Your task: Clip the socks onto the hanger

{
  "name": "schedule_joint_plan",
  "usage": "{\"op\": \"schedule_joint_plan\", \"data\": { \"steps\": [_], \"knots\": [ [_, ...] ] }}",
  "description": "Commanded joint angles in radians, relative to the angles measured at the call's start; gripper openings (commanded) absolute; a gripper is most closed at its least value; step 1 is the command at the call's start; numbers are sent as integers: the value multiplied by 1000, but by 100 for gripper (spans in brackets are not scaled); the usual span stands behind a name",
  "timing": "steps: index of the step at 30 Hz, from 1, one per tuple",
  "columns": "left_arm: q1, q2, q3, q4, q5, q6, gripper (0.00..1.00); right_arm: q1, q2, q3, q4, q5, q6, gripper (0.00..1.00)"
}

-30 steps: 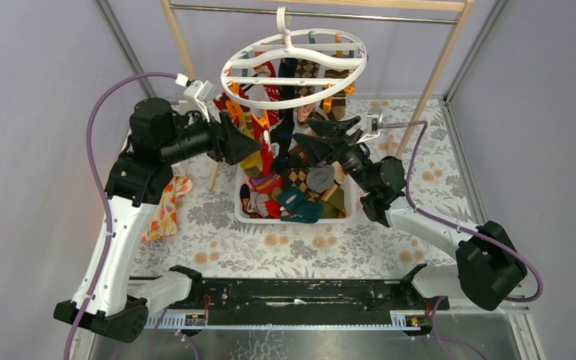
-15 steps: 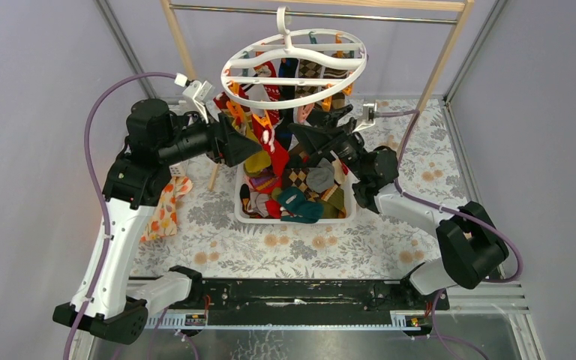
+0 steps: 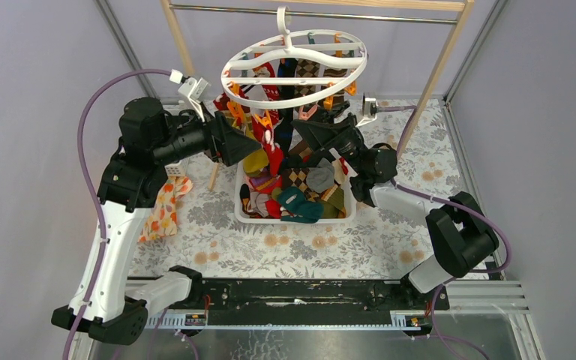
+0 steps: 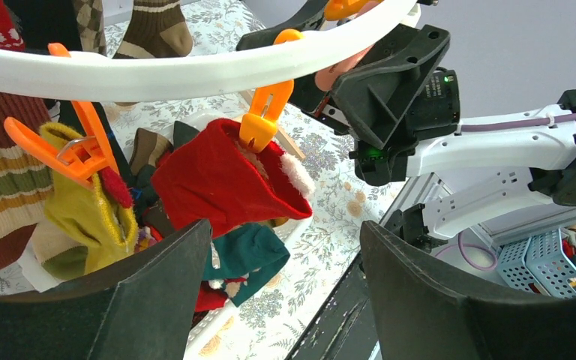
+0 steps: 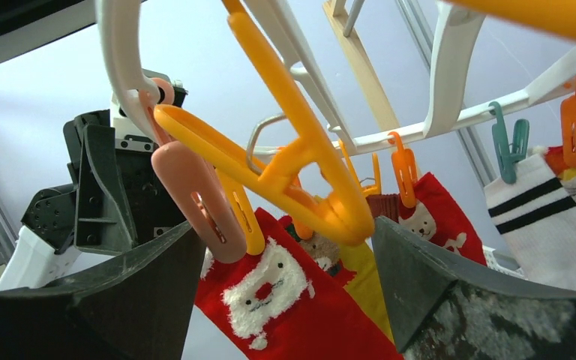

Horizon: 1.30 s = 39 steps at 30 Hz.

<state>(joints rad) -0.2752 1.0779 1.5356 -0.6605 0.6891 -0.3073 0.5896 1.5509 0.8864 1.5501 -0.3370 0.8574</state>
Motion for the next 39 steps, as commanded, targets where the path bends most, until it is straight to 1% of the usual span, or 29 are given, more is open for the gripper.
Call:
{"op": "schedule_joint_plan", "data": {
  "steps": [1,5,7,8,11,14,20,29,33,36,39],
  "knots": [
    [-7,-2,37,21,13,6,80,-5,-6,10,157,-15,47,85],
    [-7,-3,46,18,8,11,80,-6,-19,-5,157,-14,41,81],
    [-7,-1,48,17,9,11,80,-5,-20,-3,157,-13,34,81],
    [-7,0,50,16,9,11,80,-6,-20,-2,156,-12,30,82],
    [-7,-1,54,12,9,15,80,-15,-14,0,154,-13,9,94],
    [-6,-3,57,9,9,19,81,-31,-9,-3,140,-24,1,97],
    [-7,7,80,-5,13,22,81,-60,11,21,137,-61,0,97],
    [-7,12,89,-17,23,23,83,-62,42,81,156,-97,27,95],
    [-7,14,84,-17,27,24,83,-62,38,81,149,-91,7,95],
    [-7,18,88,-17,32,23,84,-62,34,82,111,-83,-31,93],
    [-7,19,84,-11,51,20,84,-62,15,61,63,-24,-104,93]
  ]
}}
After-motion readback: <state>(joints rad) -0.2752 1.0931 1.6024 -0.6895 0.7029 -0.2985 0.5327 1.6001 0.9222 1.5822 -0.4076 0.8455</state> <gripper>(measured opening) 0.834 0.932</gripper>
